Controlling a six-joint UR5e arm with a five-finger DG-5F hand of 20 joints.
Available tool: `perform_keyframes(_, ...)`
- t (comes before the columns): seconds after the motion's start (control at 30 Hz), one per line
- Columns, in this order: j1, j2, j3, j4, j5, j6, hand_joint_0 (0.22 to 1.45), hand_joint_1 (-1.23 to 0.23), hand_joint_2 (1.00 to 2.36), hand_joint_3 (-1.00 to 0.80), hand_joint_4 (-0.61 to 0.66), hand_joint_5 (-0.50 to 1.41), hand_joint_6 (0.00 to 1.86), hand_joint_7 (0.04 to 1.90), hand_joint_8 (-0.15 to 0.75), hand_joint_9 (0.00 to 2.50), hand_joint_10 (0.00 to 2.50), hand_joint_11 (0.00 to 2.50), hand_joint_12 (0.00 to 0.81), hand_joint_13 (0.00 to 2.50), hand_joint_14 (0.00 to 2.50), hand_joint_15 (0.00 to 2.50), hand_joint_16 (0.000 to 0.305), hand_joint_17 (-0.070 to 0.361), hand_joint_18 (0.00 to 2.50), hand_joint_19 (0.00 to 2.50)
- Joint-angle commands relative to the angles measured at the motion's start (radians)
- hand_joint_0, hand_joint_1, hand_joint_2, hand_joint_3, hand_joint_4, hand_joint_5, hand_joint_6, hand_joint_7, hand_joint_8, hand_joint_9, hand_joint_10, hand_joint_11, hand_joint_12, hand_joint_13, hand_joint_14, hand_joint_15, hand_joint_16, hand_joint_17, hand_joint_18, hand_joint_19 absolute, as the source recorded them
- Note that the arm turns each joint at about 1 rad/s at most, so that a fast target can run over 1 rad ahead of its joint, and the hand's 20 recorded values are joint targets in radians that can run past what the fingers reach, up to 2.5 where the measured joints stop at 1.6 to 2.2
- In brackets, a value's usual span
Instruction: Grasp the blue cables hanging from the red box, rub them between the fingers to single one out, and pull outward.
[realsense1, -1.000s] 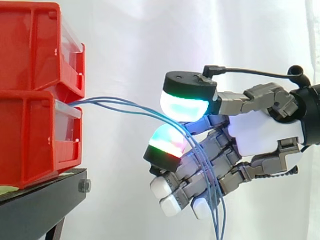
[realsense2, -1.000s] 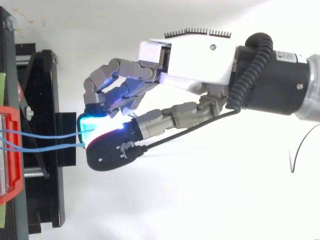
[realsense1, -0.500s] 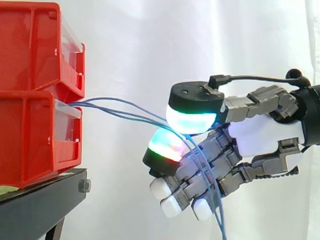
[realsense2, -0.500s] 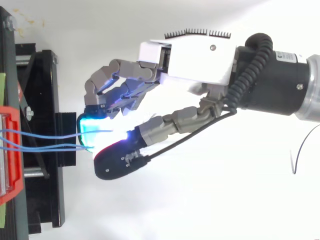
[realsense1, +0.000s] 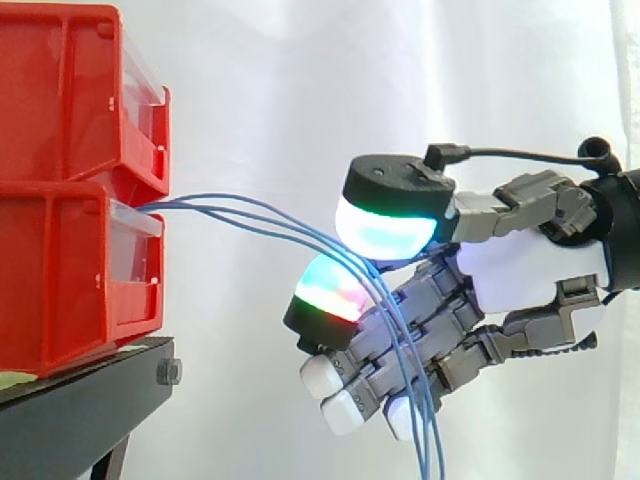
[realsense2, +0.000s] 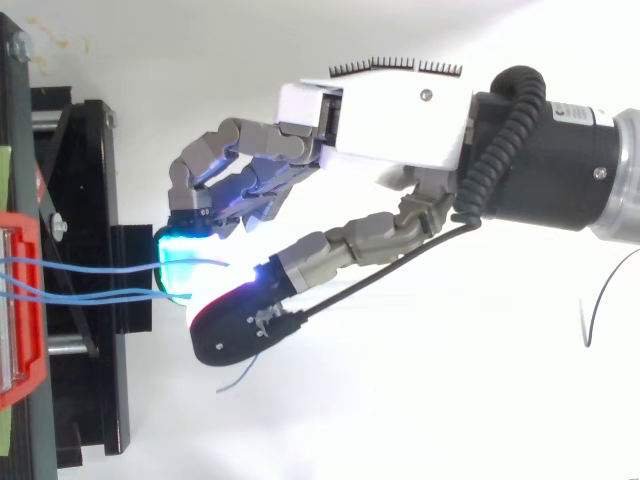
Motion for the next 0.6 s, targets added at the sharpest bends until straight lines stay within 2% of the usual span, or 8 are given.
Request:
perform_keyframes(0.0, 0.0, 0.0, 0.0, 0.0, 0.0, 0.0, 0.51, -0.63, 1.0, -0.5, 0.22, -0.16, 0.77, 1.03, 0.293, 0.76, 0.01, 0.4, 0.332, 0.7, 0.01, 0.36, 0.043, 0.096, 0.59, 0.68)
perform_keyframes(0.1, -0.001, 0.0, 0.0, 0.0, 0.0, 0.0, 0.51, -0.52, 1.0, -0.5, 0.2, -0.14, 0.76, 1.06, 0.291, 0.79, 0.01, 0.4, 0.326, 0.7, 0.01, 0.37, 0.042, 0.094, 0.58, 0.71)
perform_keyframes(0.23, -0.001, 0.0, 0.0, 0.0, 0.0, 0.0, 0.57, -0.48, 1.0, -0.44, 0.19, -0.14, 0.74, 1.11, 0.275, 0.79, 0.01, 0.4, 0.312, 0.69, 0.01, 0.37, 0.039, 0.087, 0.55, 0.73)
perform_keyframes(0.37, -0.001, 0.0, 0.0, 0.0, 0.0, 0.0, 0.6, -0.58, 1.01, -0.3, 0.19, -0.16, 0.77, 1.07, 0.276, 0.78, 0.01, 0.41, 0.312, 0.7, 0.01, 0.38, 0.038, 0.085, 0.56, 0.72)
perform_keyframes(0.43, 0.0, 0.0, 0.0, 0.0, 0.0, 0.0, 0.6, -0.68, 1.01, -0.24, 0.21, -0.18, 0.8, 1.03, 0.284, 0.77, 0.01, 0.45, 0.322, 0.71, 0.01, 0.38, 0.039, 0.088, 0.57, 0.71)
perform_keyframes(0.57, -0.001, 0.0, 0.0, 0.0, 0.0, 0.0, 0.61, -0.73, 1.01, -0.28, 0.22, -0.2, 0.83, 1.02, 0.272, 0.75, 0.01, 0.48, 0.314, 0.68, 0.01, 0.37, 0.038, 0.086, 0.55, 0.7)
